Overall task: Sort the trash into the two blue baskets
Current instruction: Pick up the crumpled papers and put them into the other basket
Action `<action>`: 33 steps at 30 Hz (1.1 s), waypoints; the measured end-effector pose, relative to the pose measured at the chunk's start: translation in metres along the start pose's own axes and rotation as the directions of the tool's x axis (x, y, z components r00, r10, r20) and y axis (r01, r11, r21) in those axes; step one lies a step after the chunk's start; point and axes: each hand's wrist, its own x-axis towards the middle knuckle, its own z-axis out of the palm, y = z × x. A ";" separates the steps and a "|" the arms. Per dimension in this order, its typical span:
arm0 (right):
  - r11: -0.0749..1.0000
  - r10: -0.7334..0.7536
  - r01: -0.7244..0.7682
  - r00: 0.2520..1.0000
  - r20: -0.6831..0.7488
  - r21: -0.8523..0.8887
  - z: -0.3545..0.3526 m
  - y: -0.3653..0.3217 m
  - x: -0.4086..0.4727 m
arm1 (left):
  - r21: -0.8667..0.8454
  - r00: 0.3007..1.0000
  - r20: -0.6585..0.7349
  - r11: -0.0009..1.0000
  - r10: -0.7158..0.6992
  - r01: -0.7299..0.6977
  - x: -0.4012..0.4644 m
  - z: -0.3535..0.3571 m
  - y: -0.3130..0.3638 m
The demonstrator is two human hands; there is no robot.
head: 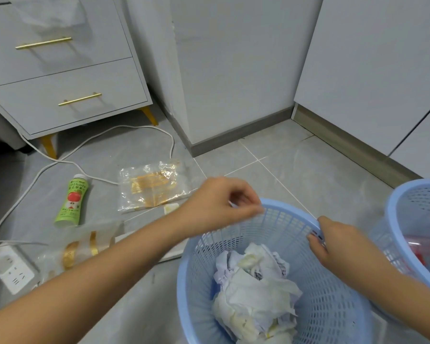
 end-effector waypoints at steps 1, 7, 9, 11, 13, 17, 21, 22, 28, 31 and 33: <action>1.000 -0.001 0.001 1.000 0.002 0.002 0.000 0.001 0.000 | -0.083 0.992 -0.113 0.995 -0.061 0.051 0.005 -0.009 -0.006; 1.000 -0.019 0.019 1.000 -0.002 -0.011 0.001 -0.004 0.001 | -0.522 0.718 -0.383 0.777 -0.581 0.351 0.030 -0.043 -0.109; 0.999 -0.034 0.034 0.999 0.001 -0.012 0.001 -0.007 0.002 | -0.535 0.616 -0.372 0.702 -0.695 0.470 0.028 -0.039 -0.154; 0.999 -0.039 0.039 0.999 0.012 -0.016 0.002 -0.009 0.002 | -0.471 0.552 -0.383 0.670 -0.741 0.573 0.021 -0.032 -0.190; 0.999 -0.031 0.031 0.999 0.012 -0.007 0.002 -0.010 0.003 | -0.448 0.482 -0.371 0.608 -0.793 0.655 0.015 -0.028 -0.216; 1.000 0.002 -0.002 1.000 0.022 0.007 0.001 -0.010 0.002 | -0.491 0.442 -0.235 0.498 -0.866 0.714 0.014 -0.030 -0.246; 1.000 0.012 -0.012 1.000 0.011 0.009 0.002 -0.008 0.002 | -0.402 0.466 -0.201 0.506 -0.862 0.763 0.023 -0.029 -0.258; 1.000 0.017 -0.017 1.000 0.012 0.011 0.001 -0.008 0.002 | -0.396 0.467 -0.213 0.513 -0.858 0.762 0.025 -0.028 -0.257; 1.000 0.016 -0.016 1.000 0.011 0.014 0.001 -0.009 0.002 | -0.207 0.513 -0.307 0.583 -0.801 0.786 0.032 -0.015 -0.259; 1.000 0.014 -0.014 1.000 0.006 0.013 0.003 -0.008 0.003 | -0.122 0.545 -0.355 0.616 -0.759 0.778 0.030 -0.013 -0.261; 1.000 0.008 -0.008 1.000 0.000 0.009 0.004 -0.007 0.003 | -0.120 0.561 -0.382 0.641 -0.735 0.758 0.029 -0.015 -0.262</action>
